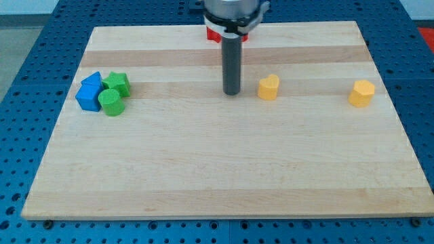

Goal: Place the yellow heart above the yellow hexagon

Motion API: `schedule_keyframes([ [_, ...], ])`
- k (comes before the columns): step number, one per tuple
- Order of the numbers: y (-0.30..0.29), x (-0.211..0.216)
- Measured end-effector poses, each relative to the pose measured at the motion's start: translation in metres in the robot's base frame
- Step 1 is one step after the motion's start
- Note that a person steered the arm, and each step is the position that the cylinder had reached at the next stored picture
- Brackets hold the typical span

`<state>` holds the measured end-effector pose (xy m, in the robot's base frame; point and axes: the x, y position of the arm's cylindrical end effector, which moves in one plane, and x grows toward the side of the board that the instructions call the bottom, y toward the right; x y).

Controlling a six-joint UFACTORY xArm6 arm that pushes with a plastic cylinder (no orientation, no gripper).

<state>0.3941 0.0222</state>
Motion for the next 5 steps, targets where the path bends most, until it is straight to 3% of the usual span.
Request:
schedule_keyframes([
  [1,0.065,0.0],
  [2,0.094,0.002],
  [3,0.081,0.03],
  [5,0.129,0.01],
])
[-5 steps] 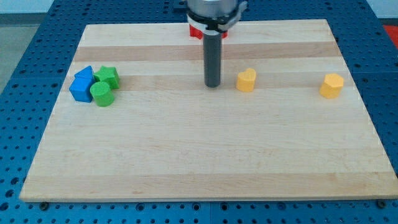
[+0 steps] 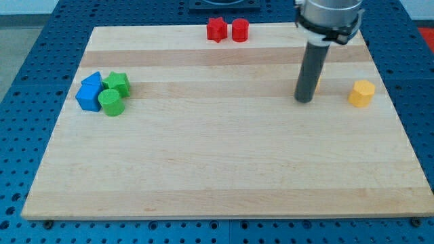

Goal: Place the yellow heart above the yellow hexagon

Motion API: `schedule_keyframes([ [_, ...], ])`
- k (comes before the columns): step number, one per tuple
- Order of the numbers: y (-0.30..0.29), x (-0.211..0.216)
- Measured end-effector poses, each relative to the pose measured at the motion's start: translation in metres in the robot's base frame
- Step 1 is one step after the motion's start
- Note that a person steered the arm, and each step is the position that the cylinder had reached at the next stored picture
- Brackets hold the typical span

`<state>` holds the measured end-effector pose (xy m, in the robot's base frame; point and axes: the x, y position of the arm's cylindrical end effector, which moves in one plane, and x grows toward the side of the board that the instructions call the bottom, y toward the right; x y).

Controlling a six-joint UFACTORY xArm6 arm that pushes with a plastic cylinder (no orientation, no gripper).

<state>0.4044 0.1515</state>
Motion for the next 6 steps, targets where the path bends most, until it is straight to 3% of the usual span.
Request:
schedule_keyframes([
  [1,0.029,-0.021],
  [2,0.016,-0.004],
  [3,-0.043,-0.002],
  [4,-0.068,-0.041],
  [5,-0.051,-0.055],
  [6,0.003,-0.055],
])
